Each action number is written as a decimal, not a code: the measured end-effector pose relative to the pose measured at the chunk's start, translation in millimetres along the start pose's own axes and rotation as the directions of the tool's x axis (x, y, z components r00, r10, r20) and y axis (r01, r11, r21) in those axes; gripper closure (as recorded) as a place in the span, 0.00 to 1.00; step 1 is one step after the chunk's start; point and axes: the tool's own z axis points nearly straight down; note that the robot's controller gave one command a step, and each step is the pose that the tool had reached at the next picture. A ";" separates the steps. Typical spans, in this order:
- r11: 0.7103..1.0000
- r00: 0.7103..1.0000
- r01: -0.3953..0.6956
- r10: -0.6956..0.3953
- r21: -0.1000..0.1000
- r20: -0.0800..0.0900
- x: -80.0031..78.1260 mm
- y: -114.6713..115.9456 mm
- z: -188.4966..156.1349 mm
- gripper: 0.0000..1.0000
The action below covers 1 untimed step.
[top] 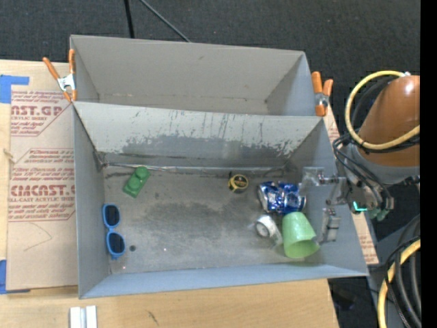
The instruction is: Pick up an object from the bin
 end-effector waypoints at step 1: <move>1.000 1.000 -0.022 0.022 -0.006 0.004 -42.1 12.1 131.1 0.00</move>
Offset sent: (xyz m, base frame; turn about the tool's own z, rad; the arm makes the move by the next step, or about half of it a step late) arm 0.0401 0.0085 -0.1292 0.0215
